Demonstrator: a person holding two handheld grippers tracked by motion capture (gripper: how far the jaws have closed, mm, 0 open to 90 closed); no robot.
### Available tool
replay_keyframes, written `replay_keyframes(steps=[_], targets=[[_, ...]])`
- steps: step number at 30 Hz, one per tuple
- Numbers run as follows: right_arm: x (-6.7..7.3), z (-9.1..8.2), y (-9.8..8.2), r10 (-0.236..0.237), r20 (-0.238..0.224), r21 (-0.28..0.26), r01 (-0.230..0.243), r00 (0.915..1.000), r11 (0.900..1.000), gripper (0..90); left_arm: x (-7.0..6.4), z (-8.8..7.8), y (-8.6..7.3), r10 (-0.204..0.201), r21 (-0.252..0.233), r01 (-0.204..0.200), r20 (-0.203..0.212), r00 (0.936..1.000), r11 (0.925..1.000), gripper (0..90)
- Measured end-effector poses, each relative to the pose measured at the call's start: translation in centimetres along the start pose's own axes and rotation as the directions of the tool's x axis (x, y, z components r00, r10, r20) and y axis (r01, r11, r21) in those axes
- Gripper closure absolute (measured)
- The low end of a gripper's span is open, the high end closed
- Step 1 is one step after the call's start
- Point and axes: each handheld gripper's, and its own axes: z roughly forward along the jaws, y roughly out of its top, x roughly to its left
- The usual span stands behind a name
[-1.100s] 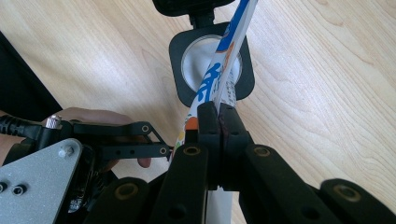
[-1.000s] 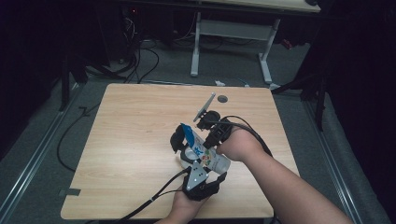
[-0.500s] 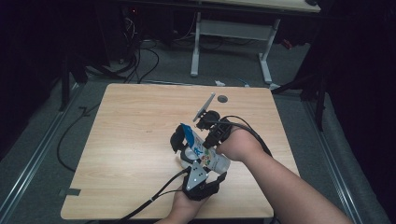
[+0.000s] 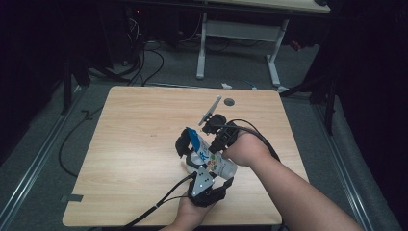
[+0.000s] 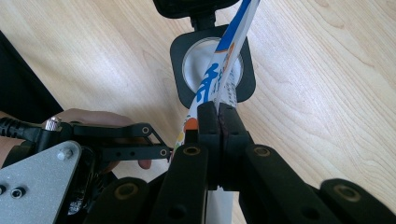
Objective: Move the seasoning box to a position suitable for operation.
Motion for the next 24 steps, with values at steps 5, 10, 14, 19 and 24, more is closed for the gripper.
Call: replay_keyframes(steps=[5, 10, 14, 19, 24], targets=[[0.02, -0.01, 0.02, 0.003, -0.002, 0.002, -0.003, 1.0, 1.0, 89.7, 0.01, 0.0, 0.02, 0.0, 0.001, 0.0, 0.0, 1.0, 1.0, 52.6], [-0.02, -0.01, 0.02, 0.003, -0.003, 0.001, -0.003, 1.0, 1.0, 89.7, 0.02, -0.02, 0.04, 0.001, 0.001, -0.001, 0.0, 1.0, 1.0, 52.6], [-0.03, 0.0, 0.04, 0.004, -0.003, -0.001, -0.004, 1.0, 1.0, 89.7, 0.05, -0.05, 0.07, 0.001, 0.001, -0.001, 0.0, 1.0, 1.0, 52.6], [-0.02, -0.03, 0.11, 0.001, 0.0, 0.0, -0.001, 1.0, 1.0, 89.7, 0.06, -0.05, 0.16, -0.004, 0.0, 0.004, 0.001, 1.0, 1.0, 52.6], [0.01, -0.05, 0.17, -0.003, -0.001, -0.003, 0.003, 1.0, 1.0, 89.7, 0.07, -0.04, 0.24, -0.006, -0.003, 0.006, 0.0, 1.0, 1.0, 52.7]])
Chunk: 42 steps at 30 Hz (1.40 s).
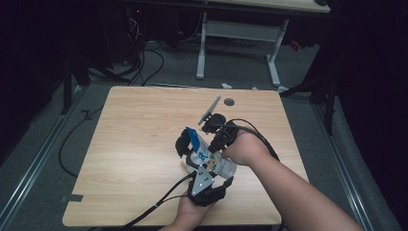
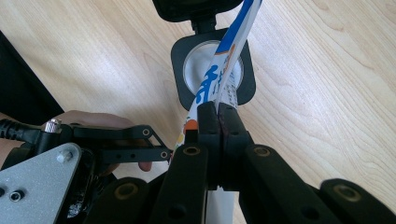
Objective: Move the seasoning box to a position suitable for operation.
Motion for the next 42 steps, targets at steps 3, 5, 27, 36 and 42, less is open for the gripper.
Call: replay_keyframes(steps=[3, 5, 27, 36, 42], targets=[[0.05, -0.01, 0.06, 0.003, -0.001, 0.0, -0.003, 1.0, 1.0, 89.7, 0.02, -0.01, 0.02, 0.0, -0.001, 0.0, 0.0, 1.0, 1.0, 52.7], [0.05, -0.01, 0.07, 0.0, -0.001, -0.001, 0.0, 1.0, 1.0, 89.7, 0.02, 0.0, 0.06, 0.0, -0.002, 0.0, -0.001, 1.0, 1.0, 52.7], [0.13, -0.03, 0.16, -0.002, -0.001, -0.001, 0.002, 1.0, 1.0, 89.7, 0.03, -0.05, 0.1, 0.002, -0.004, -0.002, -0.002, 1.0, 1.0, 52.8], [0.11, -0.03, 0.12, -0.001, -0.001, -0.002, 0.001, 1.0, 1.0, 89.6, 0.02, -0.04, 0.07, 0.003, -0.005, -0.004, -0.003, 1.0, 1.0, 52.8], [0.12, 0.01, 0.05, 0.002, -0.003, -0.005, -0.002, 1.0, 1.0, 89.6, 0.01, -0.04, 0.0, 0.006, -0.003, -0.006, -0.002, 1.0, 1.0, 52.8]])
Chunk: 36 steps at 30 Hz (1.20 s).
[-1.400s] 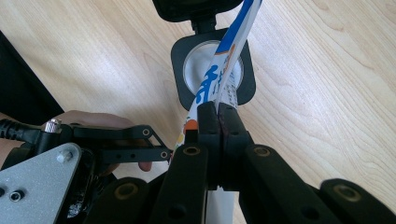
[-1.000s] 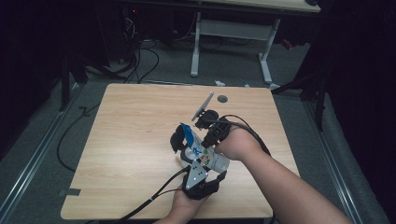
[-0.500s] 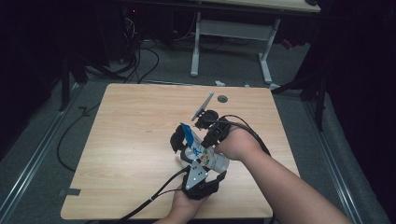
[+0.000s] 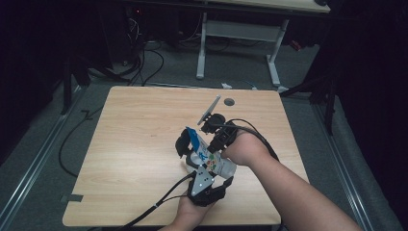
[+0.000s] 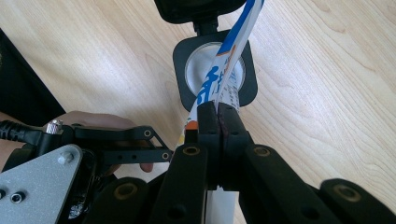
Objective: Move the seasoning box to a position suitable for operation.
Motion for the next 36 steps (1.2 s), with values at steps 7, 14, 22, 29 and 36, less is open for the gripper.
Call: replay_keyframes(steps=[7, 14, 22, 29, 36], targets=[[0.0, 0.0, -0.1, -0.006, 0.001, 0.0, 0.006, 1.0, 1.0, 89.6, 0.0, 0.0, -0.1, 0.004, -0.001, -0.004, -0.001, 1.0, 1.0, 52.8], [-0.1, 0.1, -0.2, -0.002, -0.001, -0.003, 0.002, 1.0, 1.0, 89.6, 0.0, 0.1, -0.2, 0.011, 0.001, -0.011, -0.001, 0.9999, 0.9999, 52.8], [-0.1, 0.2, -0.6, 0.0, -0.005, -0.008, 0.0, 1.0, 1.0, 89.6, -0.1, 0.1, -0.6, 0.022, 0.005, -0.022, -0.001, 0.9997, 0.9997, 52.8], [0.0, 0.2, -0.9, 0.008, -0.013, -0.015, -0.008, 0.9999, 1.0, 89.5, 0.1, 0.0, -0.9, 0.028, 0.008, -0.028, -0.008, 0.9996, 0.9996, 52.9], [-0.1, 0.0, -1.3, 0.01, -0.025, -0.034, -0.011, 0.9996, 0.999, 89.6, 0.2, -0.1, -1.2, 0.033, 0.012, -0.033, -0.011, 0.9994, 0.9994, 53.2]])
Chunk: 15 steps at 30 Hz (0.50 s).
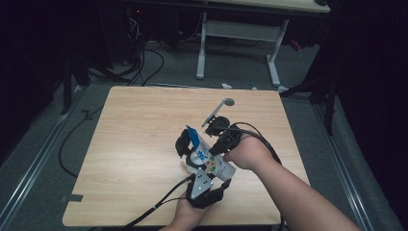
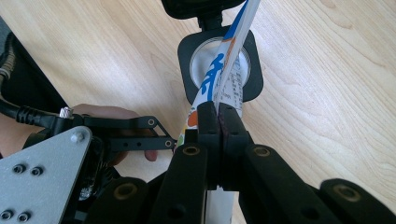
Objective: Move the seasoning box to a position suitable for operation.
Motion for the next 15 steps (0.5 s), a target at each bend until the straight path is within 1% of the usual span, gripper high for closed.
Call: replay_keyframes(steps=[3, 7, 9, 11, 12, 15], targets=[[-0.02, -0.02, -0.32, 0.014, -0.004, -0.005, -0.014, 0.9999, 1.0, 89.6, 0.05, -0.03, -0.22, 0.004, 0.011, -0.004, 0.0, 1.0, 0.9999, 53.3], [-0.13, -0.06, -0.63, 0.012, -0.006, -0.003, -0.012, 0.9999, 1.0, 89.6, 0.08, -0.05, -0.45, 0.005, 0.014, -0.005, -0.002, 1.0, 0.9999, 53.5], [-0.15, -0.1, -0.77, 0.019, -0.006, -0.008, -0.019, 0.9998, 1.0, 89.6, 0.17, -0.08, -0.58, 0.004, 0.017, -0.004, -0.004, 1.0, 0.9999, 53.7], [-0.22, -0.13, -0.86, 0.011, -0.008, -0.012, -0.011, 0.9999, 1.0, 89.7, 0.24, -0.09, -0.71, 0.0, 0.018, 0.0, -0.007, 1.0, 0.9998, 54.0], [-0.19, -0.16, -0.91, 0.017, -0.008, -0.009, -0.017, 0.9998, 1.0, 89.7, 0.3, -0.13, -0.75, 0.003, 0.023, -0.003, -0.008, 1.0, 0.9997, 54.2], [-0.22, -0.19, -1.02, 0.016, -0.009, -0.011, -0.016, 0.9998, 1.0, 89.7, 0.43, -0.16, -0.93, -0.004, 0.022, 0.004, -0.01, 0.9999, 0.9998, 54.8]])
